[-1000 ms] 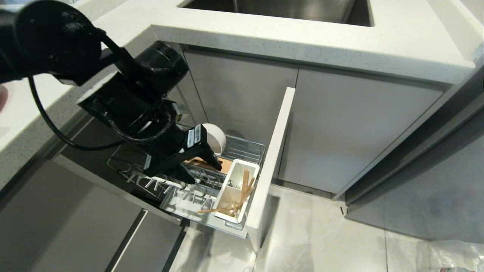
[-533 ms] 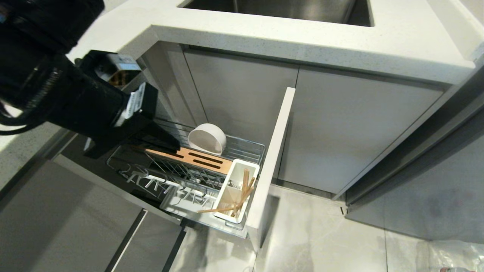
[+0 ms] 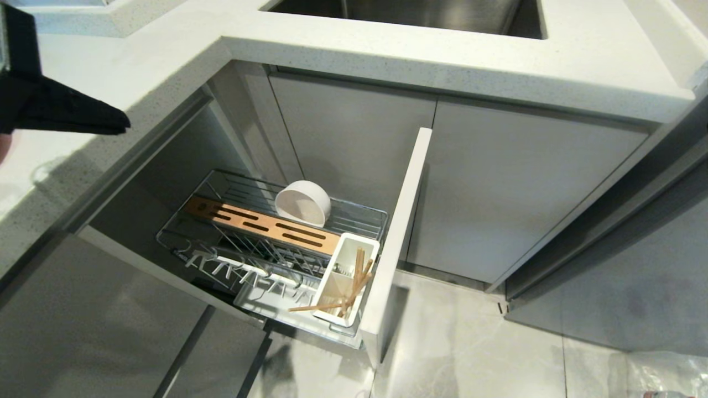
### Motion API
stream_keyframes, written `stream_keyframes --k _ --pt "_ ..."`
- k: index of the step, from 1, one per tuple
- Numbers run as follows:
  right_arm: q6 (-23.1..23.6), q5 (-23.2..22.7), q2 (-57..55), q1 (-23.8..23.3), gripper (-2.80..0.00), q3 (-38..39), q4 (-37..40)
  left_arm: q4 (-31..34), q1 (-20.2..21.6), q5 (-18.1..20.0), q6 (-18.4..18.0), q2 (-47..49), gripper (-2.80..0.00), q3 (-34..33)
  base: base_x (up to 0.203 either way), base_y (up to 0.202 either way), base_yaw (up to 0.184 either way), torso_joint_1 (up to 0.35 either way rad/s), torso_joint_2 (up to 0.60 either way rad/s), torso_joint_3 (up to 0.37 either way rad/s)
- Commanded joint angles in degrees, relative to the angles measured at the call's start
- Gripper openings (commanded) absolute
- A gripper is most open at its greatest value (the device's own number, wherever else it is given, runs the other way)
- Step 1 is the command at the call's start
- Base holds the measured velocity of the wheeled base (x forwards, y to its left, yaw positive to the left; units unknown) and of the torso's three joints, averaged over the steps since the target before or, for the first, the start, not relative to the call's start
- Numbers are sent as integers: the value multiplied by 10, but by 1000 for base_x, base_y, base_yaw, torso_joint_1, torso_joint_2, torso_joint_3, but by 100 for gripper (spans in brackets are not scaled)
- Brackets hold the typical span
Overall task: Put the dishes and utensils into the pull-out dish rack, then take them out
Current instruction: Pick up the spoon and place it in the cupboard
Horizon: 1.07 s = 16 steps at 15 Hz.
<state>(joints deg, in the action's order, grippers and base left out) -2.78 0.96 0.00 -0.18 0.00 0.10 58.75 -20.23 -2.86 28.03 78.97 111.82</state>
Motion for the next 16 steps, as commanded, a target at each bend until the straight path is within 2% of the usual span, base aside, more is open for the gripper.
stream_keyframes --k 1,3,5,10,14,16 --pt "0 0 0 0 -280 1 0 -18 51 -3 -2 -30 -280 1 0 0 0 0 0 0" --pt "0 0 0 0 -280 1 0 -68 123 -5 -5 -56 -280 0 0 0 0 0 0 0" --pt "0 0 0 0 -280 1 0 -97 176 -5 2 -73 -280 0 0 0 0 0 0 0" --pt "0 0 0 0 -280 1 0 -116 325 -6 7 -81 -280 0 0 0 0 0 0 0" --pt "0 0 0 0 -280 1 0 -101 390 -23 7 -66 -280 -1 0 0 0 0 0 0" --pt "0 0 0 0 -280 1 0 -86 401 -27 7 -59 -280 -1 0 0 0 0 0 0"
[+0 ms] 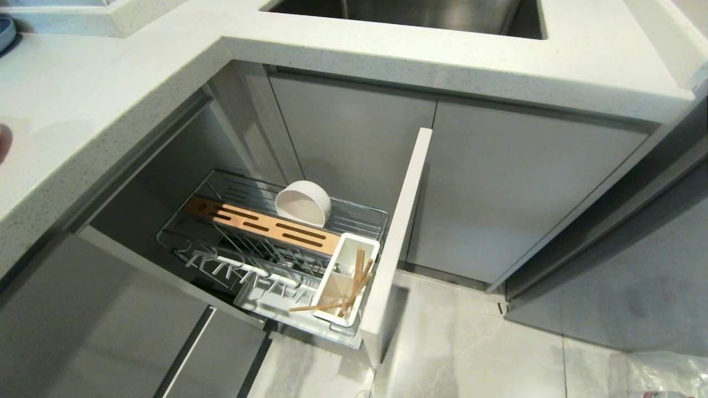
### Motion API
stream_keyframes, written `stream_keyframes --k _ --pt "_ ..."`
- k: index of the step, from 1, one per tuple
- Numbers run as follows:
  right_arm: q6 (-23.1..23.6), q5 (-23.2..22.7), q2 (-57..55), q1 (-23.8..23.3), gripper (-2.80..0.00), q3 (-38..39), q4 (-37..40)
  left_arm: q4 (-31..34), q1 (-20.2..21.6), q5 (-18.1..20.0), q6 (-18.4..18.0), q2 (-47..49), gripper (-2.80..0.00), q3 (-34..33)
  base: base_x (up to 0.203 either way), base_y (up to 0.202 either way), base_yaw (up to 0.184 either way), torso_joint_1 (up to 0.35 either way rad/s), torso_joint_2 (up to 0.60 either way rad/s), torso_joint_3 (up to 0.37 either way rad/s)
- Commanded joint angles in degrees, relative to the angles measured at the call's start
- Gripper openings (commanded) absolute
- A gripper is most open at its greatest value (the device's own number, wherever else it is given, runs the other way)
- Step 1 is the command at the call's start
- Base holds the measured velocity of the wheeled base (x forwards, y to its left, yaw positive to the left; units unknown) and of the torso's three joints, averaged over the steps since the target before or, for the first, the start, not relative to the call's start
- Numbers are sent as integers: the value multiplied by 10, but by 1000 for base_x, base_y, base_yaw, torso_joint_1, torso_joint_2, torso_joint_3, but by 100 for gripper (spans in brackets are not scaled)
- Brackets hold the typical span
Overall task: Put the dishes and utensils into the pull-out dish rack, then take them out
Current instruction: Pick up the spoon and place it in the cupboard
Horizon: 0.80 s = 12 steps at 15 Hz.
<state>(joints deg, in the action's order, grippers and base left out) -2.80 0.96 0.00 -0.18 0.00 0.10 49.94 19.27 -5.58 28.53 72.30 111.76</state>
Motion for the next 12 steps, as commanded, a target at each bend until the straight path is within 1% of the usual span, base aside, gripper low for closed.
stream_keyframes --k 1,2,3,4,5,8,9,12 --pt "0 0 0 0 -280 1 0 14 7 -2 2 10 -280 -1 0 0 0 0 0 0" --pt "0 0 0 0 -280 1 0 33 11 -3 3 12 -280 0 0 0 0 0 0 0" --pt "0 0 0 0 -280 1 0 58 25 -1 7 13 -280 -8 0 0 0 0 0 0" --pt "0 0 0 0 -280 1 0 91 44 4 25 11 -280 -22 0 0 0 0 0 0" --pt "0 0 0 0 -280 1 0 107 59 9 46 9 -280 -30 0 0 0 0 0 0" --pt "0 0 0 0 -280 1 0 112 100 13 59 -3 -280 -42 0 0 0 0 0 0" --pt "0 0 0 0 -280 1 0 110 108 14 70 -3 -280 -45 0 0 0 0 0 0" --pt "0 0 0 0 -280 1 0 103 119 16 78 4 -280 -46 0 0 0 0 0 0"
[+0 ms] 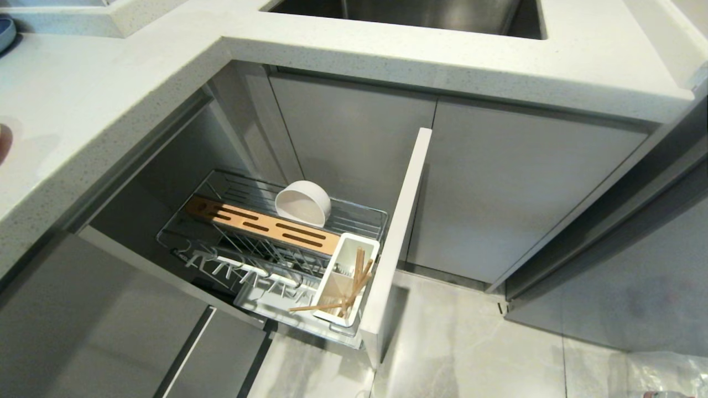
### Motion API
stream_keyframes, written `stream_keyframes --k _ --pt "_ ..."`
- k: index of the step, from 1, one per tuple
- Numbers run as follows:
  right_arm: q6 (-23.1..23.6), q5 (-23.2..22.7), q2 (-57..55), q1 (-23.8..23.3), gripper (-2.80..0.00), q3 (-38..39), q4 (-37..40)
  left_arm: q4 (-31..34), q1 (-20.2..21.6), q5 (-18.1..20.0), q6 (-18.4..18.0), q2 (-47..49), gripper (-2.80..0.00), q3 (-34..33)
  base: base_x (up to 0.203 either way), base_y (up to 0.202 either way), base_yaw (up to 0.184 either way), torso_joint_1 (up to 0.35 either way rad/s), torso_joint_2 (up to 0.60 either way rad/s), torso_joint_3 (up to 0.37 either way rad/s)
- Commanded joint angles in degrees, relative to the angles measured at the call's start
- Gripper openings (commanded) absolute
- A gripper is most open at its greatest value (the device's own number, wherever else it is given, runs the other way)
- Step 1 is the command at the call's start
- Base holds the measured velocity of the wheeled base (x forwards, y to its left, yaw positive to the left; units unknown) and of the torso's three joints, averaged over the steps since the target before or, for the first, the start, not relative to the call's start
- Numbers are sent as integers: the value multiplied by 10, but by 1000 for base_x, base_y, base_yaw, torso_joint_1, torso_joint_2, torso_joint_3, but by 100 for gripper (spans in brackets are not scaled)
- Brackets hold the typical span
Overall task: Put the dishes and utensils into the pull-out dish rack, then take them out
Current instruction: Pick up the spoon and place it in the cupboard
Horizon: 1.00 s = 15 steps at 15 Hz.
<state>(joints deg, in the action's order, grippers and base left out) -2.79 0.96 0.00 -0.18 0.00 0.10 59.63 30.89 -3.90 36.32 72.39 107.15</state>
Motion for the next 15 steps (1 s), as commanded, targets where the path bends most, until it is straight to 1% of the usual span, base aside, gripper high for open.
stream_keyframes --k 1,2,3,4,7,15 --pt "0 0 0 0 -280 1 0 -11 3 0 11 10 -280 -5 0 0 0 0 0 0" --pt "0 0 0 0 -280 1 0 -27 3 0 19 13 -280 -11 0 0 0 0 0 0" --pt "0 0 0 0 -280 1 0 -29 3 6 20 18 -280 -14 0 0 0 0 0 0" --pt "0 0 0 0 -280 1 0 -29 4 16 21 24 0 -15 0 0 0 0 0 0" --pt "0 0 0 0 -280 1 0 -31 15 39 22 41 0 -21 0 0 0 0 0 0" --pt "0 0 0 0 -280 1 0 -38 15 45 22 68 0 -30 0 0 0 0 0 0"
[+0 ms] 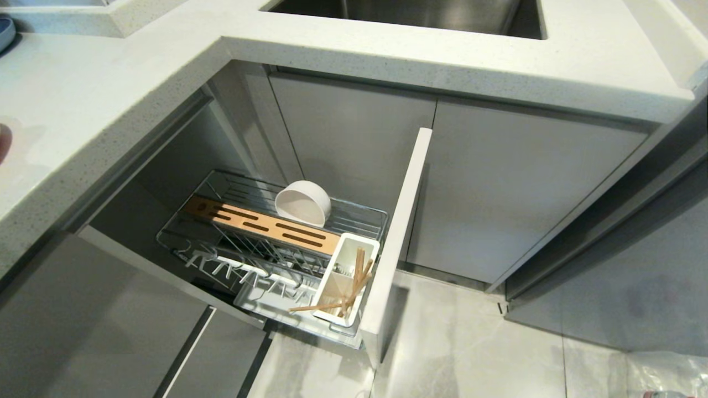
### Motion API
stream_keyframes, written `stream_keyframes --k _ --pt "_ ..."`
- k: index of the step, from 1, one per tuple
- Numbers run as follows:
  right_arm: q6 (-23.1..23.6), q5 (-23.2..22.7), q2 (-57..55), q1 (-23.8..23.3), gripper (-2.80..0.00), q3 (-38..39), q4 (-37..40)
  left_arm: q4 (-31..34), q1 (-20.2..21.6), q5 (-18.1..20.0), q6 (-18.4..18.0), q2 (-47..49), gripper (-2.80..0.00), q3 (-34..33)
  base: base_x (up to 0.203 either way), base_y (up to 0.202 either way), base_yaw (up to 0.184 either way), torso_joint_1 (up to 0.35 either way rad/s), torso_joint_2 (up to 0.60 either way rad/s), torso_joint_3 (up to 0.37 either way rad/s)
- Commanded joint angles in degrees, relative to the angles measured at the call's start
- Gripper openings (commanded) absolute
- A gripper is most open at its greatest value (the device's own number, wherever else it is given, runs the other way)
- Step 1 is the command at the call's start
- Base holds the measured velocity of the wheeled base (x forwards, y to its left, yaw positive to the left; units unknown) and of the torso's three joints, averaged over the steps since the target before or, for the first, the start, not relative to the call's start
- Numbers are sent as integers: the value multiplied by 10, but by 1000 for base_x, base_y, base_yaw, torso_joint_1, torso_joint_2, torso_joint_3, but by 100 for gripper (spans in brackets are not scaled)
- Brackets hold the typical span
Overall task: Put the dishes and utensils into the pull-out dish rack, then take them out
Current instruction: Pick up the spoon and place it in the cupboard
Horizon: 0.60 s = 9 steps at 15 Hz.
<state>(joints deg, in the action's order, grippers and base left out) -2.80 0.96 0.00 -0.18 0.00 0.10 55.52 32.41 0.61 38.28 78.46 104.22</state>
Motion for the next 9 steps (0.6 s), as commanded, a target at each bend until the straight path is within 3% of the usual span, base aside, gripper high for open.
stream_keyframes --k 1,9 --pt "0 0 0 0 -280 1 0 3 0 0 2 10 0 -2 0 0 0 0 0 0" --pt "0 0 0 0 -280 1 0 2 -2 0 -2 15 0 -8 0 0 0 0 0 0"
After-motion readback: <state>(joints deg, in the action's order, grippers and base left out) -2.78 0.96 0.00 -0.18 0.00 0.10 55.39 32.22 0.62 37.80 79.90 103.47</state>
